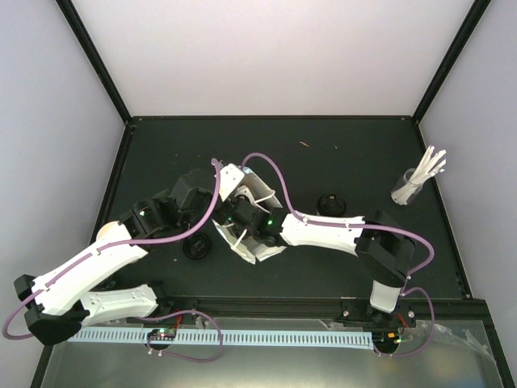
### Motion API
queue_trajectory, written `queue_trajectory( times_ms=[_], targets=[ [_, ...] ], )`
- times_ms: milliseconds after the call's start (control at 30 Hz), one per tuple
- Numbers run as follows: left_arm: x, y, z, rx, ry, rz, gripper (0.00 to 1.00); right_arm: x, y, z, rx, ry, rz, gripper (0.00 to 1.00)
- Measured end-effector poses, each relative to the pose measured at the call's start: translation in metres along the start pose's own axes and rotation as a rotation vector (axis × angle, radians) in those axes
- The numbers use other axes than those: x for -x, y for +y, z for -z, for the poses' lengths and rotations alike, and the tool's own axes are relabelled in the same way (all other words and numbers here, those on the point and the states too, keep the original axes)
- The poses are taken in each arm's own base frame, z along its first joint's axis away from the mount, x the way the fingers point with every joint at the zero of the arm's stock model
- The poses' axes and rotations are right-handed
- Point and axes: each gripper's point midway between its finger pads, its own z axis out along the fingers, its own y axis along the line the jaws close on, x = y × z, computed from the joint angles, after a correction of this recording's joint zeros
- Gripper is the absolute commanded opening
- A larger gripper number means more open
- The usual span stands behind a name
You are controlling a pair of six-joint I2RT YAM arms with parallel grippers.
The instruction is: Pack the takeout coffee
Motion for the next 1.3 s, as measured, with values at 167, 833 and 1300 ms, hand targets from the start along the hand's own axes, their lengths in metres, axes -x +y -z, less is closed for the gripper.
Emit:
queue_trajectory(
  times_ms=[167, 833, 1300],
  targets=[
    [0.001, 0.0, 0.0, -0.001, -0.004, 0.011, 0.03, -0.002, -0.006, 0.008, 0.002, -0.014, 0.024, 0.72],
    [-0.012, 0.055, -0.003, 0.145, 0.056, 0.194, 0.02, 0.107, -0.049, 0.212, 0.185, -0.464, -0.033, 0.68],
    [-0.057, 0.129, -0.015, 0.268, 0.175, 0.494, 0.08, 0.051, -0.076, 0.237, 0.261, -0.509, 0.001, 0.68]
  ],
)
